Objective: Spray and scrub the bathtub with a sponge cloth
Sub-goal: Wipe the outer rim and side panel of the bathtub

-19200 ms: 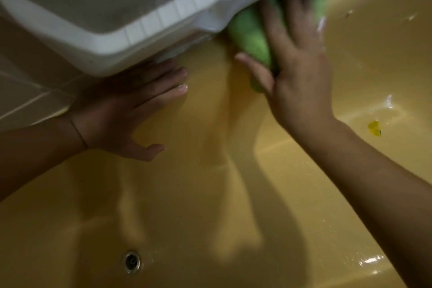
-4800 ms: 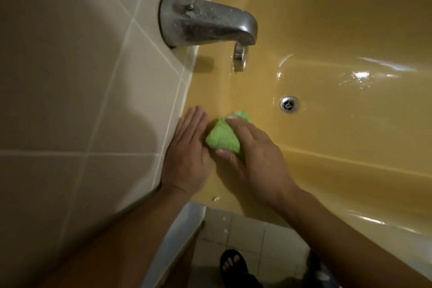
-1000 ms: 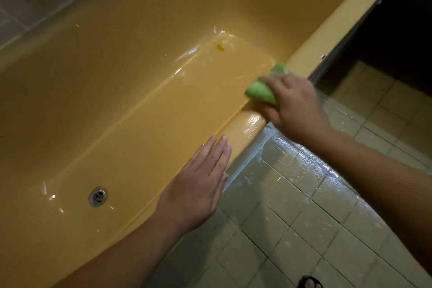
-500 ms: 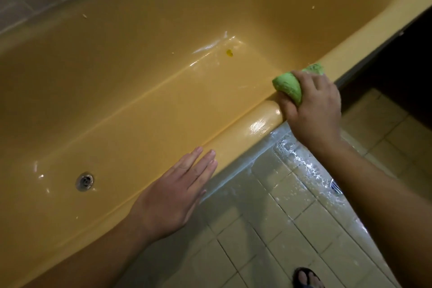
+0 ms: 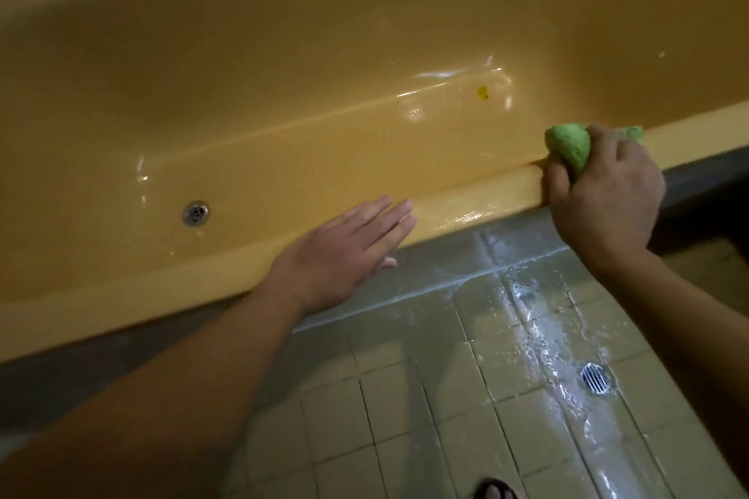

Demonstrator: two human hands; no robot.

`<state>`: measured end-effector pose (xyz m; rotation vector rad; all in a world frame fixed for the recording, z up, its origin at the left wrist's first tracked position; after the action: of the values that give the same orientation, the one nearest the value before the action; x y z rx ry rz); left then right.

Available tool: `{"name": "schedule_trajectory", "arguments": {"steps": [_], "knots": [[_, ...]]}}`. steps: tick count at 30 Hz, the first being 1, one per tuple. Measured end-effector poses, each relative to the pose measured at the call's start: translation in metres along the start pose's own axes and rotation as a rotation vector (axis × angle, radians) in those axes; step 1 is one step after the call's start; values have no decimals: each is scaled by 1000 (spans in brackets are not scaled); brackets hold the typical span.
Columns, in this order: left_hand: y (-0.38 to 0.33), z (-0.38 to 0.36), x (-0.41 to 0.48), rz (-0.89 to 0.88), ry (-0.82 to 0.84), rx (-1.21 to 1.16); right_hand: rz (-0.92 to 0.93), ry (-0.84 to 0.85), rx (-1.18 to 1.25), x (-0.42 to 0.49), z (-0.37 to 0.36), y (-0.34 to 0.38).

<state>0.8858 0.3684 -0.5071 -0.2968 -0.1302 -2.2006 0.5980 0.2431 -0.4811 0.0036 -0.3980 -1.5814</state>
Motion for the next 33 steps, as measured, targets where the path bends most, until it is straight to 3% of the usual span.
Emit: {"name": "schedule_trajectory", "arguments": {"steps": [7, 10, 15, 19, 23, 27, 33], "knots": [[-20, 8, -102, 296, -216, 60, 421, 37, 83, -100, -14, 123], [-9, -2, -185, 450, -381, 215, 567, -107, 146, -147, -33, 175], [22, -29, -281, 498, -502, 333, 914, -415, 206, -226, -64, 278], [49, -46, -342, 596, -700, 298, 1052, -566, 254, -290, -83, 367], [72, -68, -401, 790, -767, 275, 1147, -656, 216, -339, -95, 437], [89, -80, -451, 803, -792, 334, 1215, -705, 155, -374, -106, 485], [112, -95, -508, 1042, -1016, 212, 1371, -711, 115, -423, -111, 569]]}}
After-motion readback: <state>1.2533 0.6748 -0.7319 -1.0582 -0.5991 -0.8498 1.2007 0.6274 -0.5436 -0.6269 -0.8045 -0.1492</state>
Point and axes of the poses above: each hand's wrist, its own x-axis towards the middle knuckle, its own z-axis out of the back of the hand, y = z × x, the point moved 5 cm from there along x, towards the middle knuckle, and after that the axes turned 4 degrees about -x, right-handed, at the moved point
